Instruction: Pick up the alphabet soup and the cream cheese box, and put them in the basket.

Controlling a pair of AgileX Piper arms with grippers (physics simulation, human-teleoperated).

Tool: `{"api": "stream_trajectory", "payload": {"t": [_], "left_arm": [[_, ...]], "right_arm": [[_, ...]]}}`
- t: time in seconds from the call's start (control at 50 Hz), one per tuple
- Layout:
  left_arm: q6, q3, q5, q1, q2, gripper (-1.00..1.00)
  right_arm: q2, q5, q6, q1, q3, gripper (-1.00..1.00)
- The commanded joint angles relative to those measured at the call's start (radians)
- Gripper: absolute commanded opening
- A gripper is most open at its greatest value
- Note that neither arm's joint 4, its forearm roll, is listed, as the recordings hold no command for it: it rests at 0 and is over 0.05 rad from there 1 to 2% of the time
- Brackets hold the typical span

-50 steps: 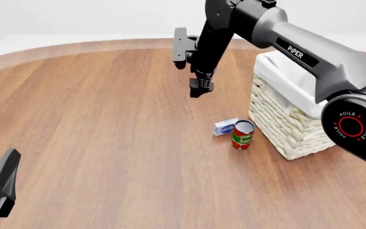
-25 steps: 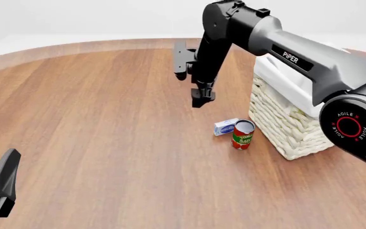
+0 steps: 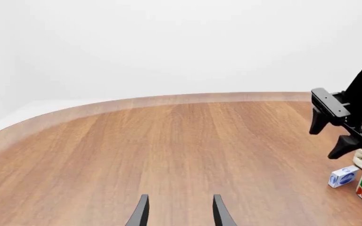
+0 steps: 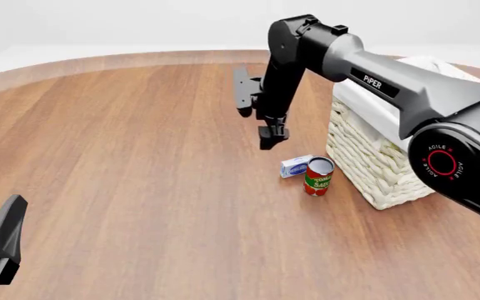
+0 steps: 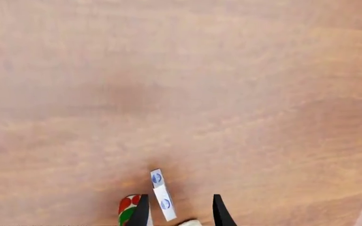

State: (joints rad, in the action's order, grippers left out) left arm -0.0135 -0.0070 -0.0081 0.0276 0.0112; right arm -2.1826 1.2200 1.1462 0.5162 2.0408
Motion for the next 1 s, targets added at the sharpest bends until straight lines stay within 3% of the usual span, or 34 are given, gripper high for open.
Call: {"api": "stream_trajectory", "payload": {"t": [0.02, 0.44, 1.0], "left_arm": [[0.000, 0.001, 0.001, 0.001, -0.001, 1.00], [0.000, -0.002, 0.011, 0.001, -0.009, 1.00], [0.000, -0.001, 0.008, 0.001, -0.007, 1.00]], "right_arm": [[-0.001, 0.000, 0.034, -0.004, -0.015, 1.00], [-0.002, 0.000, 0.076, -0.005, -0.047, 1.00], [-0.028, 0.000, 0.089, 0.003, -0.071, 1.00]]}}
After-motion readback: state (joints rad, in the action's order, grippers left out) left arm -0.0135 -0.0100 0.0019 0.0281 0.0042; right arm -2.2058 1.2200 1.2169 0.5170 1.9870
